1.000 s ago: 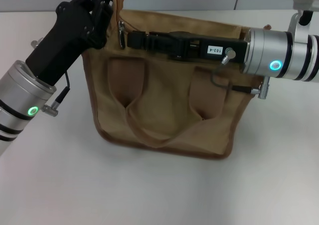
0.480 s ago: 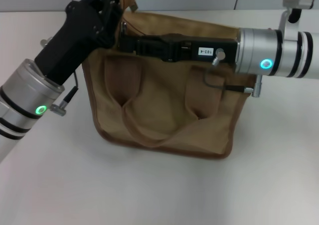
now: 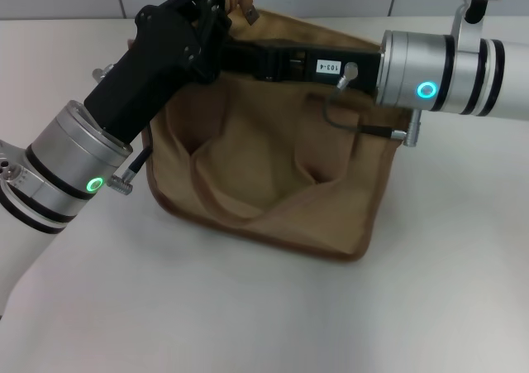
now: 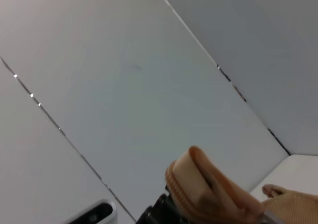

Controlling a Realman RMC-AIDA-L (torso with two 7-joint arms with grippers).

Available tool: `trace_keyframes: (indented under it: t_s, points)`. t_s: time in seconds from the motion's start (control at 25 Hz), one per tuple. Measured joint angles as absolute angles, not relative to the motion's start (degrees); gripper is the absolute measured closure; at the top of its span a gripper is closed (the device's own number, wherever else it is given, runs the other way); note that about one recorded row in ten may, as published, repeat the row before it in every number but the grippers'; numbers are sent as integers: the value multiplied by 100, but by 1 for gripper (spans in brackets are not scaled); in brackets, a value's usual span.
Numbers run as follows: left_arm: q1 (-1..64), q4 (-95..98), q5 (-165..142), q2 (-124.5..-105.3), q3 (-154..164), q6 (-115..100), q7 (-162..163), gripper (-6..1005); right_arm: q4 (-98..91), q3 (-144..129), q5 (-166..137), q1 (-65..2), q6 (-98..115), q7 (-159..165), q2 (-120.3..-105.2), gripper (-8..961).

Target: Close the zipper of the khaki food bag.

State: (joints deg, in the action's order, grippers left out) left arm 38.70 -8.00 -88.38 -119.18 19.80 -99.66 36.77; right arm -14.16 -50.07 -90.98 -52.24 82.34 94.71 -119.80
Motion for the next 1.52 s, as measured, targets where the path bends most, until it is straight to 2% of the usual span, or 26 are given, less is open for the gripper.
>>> trace_keyframes:
  t_s: [0.52, 0.76, 1.08, 1.24, 1.52]
  points:
    - [3871, -870, -8834, -11928, 1874, -9994, 3673, 972, -1336, -5010, -9049, -5261, 8123, 9389, -11980, 678]
    - [3881, -888, -8837, -11926, 1865, -9992, 3673, 972, -1355, -5009, -9047, -5202, 8000, 9351, -11980, 888]
    - [3788, -842, -8832, -11923, 1680, -10034, 3773, 972, -1529, -5024, -9083, -4987, 8045, 9353, -11973, 951]
    - [3652, -770, -8831, -11901, 1419, -10068, 3854, 972, -1887, -5229, -9094, -4748, 8117, 9636, -11945, 952]
    - [3359, -328, -8833, -11881, 799, -10087, 4392, 972, -3314, -5847, -9147, -3773, 8250, 10445, -11892, 955]
